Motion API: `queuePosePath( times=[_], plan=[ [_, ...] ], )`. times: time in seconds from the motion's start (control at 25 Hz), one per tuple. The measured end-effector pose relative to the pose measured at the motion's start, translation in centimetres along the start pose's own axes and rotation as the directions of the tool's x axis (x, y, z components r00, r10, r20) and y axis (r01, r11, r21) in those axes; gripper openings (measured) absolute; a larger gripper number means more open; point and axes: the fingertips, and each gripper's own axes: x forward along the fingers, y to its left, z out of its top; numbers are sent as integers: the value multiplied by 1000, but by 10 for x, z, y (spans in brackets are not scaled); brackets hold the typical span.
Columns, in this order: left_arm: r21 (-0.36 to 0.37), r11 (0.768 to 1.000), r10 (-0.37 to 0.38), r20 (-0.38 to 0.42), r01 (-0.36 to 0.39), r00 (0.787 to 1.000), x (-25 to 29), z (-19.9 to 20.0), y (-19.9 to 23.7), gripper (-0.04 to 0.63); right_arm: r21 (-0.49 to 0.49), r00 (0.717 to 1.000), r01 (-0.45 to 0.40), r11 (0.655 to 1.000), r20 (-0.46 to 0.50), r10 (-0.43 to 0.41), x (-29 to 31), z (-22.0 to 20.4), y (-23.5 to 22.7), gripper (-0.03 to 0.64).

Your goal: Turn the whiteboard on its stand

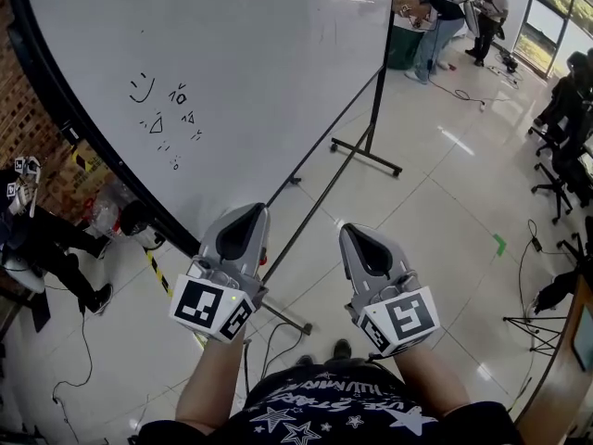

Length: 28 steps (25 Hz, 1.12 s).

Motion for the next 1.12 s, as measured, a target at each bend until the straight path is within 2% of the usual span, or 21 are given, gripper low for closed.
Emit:
queuePosePath(
  times=[0.24, 0.48, 0.88, 1.12],
  plan=[
    [7, 997, -75, -12, 75, 997, 13, -7, -33, 5, 12, 1000, 20, 1000, -8, -20, -2, 0, -2, 8],
    [-8, 996, -88, -47, 88, 995, 16, -27, -45, 5, 13, 999, 13, 1000, -32, -12, -3, -4, -1, 8],
    [2, 994, -105, -43, 105, 994, 17, -30, -58, 5, 7, 999, -5, 1000, -38, 5, -5, -5, 0, 8],
    [1, 996, -91, -48, 91, 995, 17, -28, -61, 5, -2, 999, -12, 1000, -41, 12, -5, -4, -2, 8]
  ],
)
